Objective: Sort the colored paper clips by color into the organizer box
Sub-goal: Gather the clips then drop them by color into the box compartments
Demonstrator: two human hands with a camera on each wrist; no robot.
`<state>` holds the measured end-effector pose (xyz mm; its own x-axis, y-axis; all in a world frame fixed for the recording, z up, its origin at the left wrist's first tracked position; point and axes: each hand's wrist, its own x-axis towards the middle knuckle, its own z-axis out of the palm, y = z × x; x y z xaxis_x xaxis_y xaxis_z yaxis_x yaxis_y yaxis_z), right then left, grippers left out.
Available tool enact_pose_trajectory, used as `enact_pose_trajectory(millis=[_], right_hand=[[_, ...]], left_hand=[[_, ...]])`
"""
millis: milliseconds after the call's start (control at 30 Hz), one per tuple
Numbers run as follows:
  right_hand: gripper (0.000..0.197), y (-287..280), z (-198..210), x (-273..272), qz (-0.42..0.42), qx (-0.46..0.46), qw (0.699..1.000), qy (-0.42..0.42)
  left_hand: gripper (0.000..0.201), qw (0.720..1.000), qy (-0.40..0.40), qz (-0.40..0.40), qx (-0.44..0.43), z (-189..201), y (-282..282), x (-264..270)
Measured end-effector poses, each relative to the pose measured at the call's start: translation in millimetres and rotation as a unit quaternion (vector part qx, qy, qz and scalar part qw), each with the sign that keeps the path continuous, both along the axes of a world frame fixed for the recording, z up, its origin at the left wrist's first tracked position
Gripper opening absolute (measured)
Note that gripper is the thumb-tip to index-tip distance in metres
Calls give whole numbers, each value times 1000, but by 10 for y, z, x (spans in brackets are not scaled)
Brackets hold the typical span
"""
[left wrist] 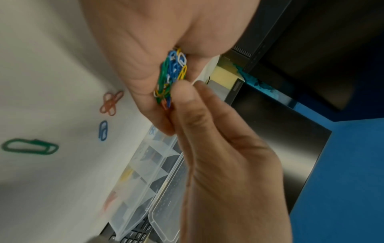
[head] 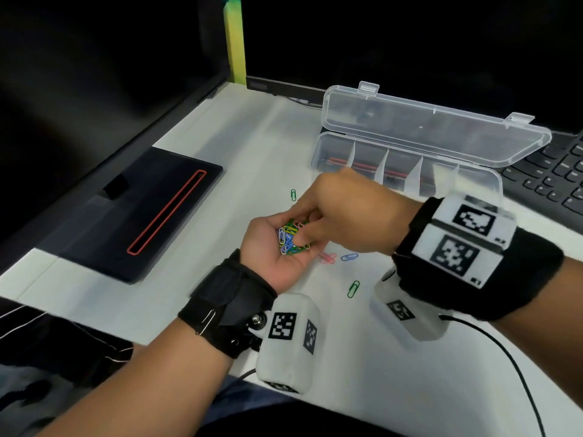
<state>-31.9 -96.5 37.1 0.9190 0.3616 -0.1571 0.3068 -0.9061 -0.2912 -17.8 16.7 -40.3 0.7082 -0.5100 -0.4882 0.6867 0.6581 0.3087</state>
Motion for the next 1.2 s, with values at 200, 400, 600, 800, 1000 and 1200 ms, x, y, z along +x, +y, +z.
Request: enact_pose_trajectory(millis=[200,400,600,800,1000,1200], right_hand=[[43,-81,106,288,-68,-69,990,-98],[52,34,-194,413,-31,-165,984,65],[42,-2,-449,536,21,-224,973,53],[27,-193,-424,200,-15,-156,987,43],[38,-276,-399,8,-33,-84,993,74],[17,-241,-416,-60,-8,-60,996,73]], left_hand=[[34,999,12,42,23,-3,224,53],[34,998,6,67,12,-30,473,106],[34,998,10,68,17,-10,492,99],[35,998,9,53,18,-20,414,87],[36,999,6,27,20,-31,274,40],[35,999,2,37,21,-44,276,10]])
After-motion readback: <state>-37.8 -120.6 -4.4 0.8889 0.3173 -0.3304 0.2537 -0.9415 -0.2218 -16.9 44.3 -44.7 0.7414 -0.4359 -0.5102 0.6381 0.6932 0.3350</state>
